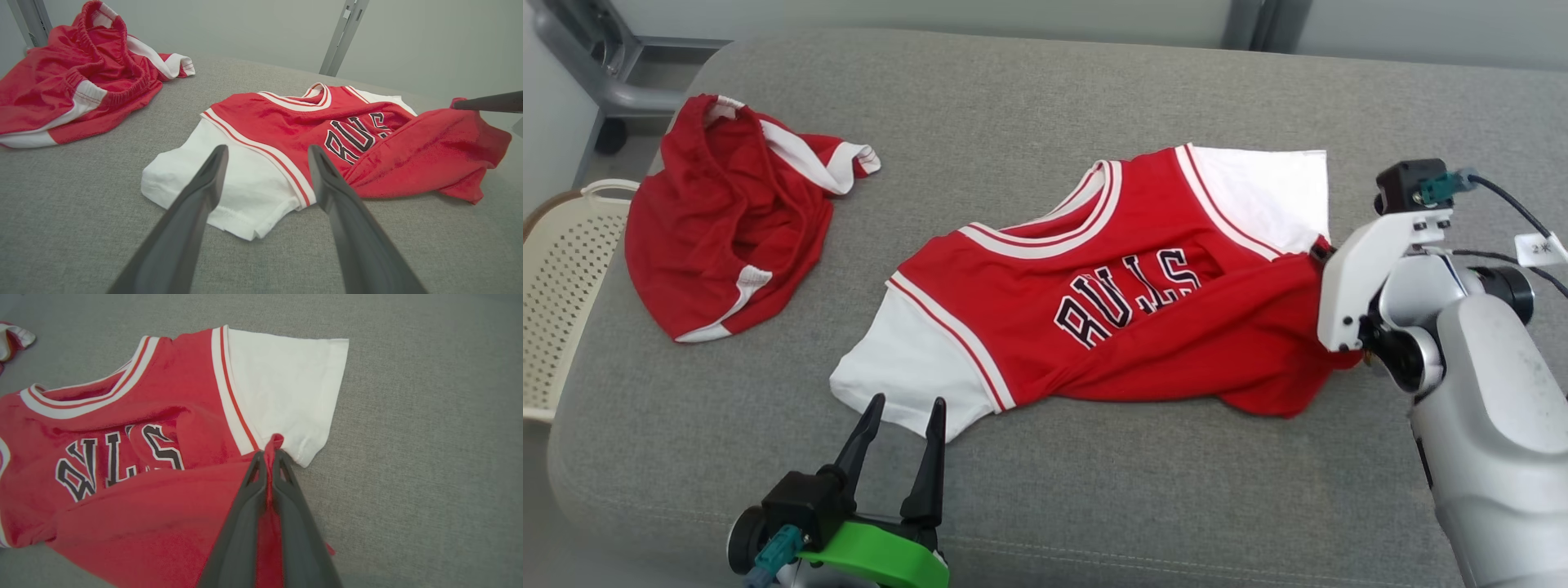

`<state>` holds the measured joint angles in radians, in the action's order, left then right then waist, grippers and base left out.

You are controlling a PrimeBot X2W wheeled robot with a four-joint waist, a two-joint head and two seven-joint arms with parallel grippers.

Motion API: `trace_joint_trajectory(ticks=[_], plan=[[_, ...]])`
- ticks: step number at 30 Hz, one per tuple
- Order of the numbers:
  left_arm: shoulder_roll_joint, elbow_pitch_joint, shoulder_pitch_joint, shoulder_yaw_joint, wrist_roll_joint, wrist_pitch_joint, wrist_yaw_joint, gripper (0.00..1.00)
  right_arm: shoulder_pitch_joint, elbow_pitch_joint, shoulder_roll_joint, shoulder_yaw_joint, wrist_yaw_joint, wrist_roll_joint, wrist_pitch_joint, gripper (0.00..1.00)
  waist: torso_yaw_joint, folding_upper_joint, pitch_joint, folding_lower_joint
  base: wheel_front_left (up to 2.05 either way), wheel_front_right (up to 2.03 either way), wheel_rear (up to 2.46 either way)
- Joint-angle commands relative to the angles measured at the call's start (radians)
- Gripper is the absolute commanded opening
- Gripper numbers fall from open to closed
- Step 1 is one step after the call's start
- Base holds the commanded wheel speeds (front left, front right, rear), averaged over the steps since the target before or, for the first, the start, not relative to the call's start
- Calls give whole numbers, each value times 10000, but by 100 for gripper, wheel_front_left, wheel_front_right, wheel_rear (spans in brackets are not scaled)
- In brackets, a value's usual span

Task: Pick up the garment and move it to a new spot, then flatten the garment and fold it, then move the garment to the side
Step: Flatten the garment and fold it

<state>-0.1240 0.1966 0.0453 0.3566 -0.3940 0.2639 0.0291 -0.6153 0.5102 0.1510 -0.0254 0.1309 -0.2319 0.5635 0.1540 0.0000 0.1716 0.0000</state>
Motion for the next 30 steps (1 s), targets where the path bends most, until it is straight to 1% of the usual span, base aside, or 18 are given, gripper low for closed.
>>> trace_joint_trajectory(ticks=[1,3,7,9,11,14,17,20,21,27,30], plan=[[-102,-40,-120,-58,-87,3,-46,100,654,-703,104,46,-3,-202,203,0,-272,0,-103,0,0,0,0],[-138,-75,-149,-98,-109,3,-78,100,1320,-1636,87,151,-2,-385,437,0,-412,0,-146,0,0,0,0],[-184,-99,-123,-126,-125,2,-95,100,2712,-3342,-149,383,-2,-656,1000,0,-614,0,-197,0,0,0,0],[-190,-97,-95,-123,-128,3,-99,100,3345,-4037,-362,517,-2,-799,1242,0,-702,0,-218,0,0,0,0],[-203,-85,-77,-111,-142,2,-100,100,3874,-4606,-476,648,-2,-709,1404,0,-775,0,-233,0,0,0,0],[-203,-61,-59,-90,-156,2,-101,100,4341,-4970,-633,693,-2,-717,1550,0,-831,0,-254,0,0,0,0],[-202,-23,-17,-40,-162,-4,-93,100,4823,-5145,-740,785,-2,-407,1626,0,-874,0,-280,0,0,0,0],[-190,15,6,22,-161,-20,-101,100,5083,-5077,-827,1037,-2,-99,1361,0,-872,0,-341,0,0,0,0],[-193,20,6,46,-161,-37,-104,100,5129,-4993,-853,1088,-2,68,1256,100,-860,0,-365,0,0,0,0],[-286,94,-195,58,-186,-45,-165,100,5381,-4504,-963,1483,-2,428,841,100,-746,0,-608,0,0,0,0],[-360,163,-277,-9,-253,-46,-213,100,5487,-4515,-984,1781,-2,337,485,100,-708,0,-762,0,0,0,0]])
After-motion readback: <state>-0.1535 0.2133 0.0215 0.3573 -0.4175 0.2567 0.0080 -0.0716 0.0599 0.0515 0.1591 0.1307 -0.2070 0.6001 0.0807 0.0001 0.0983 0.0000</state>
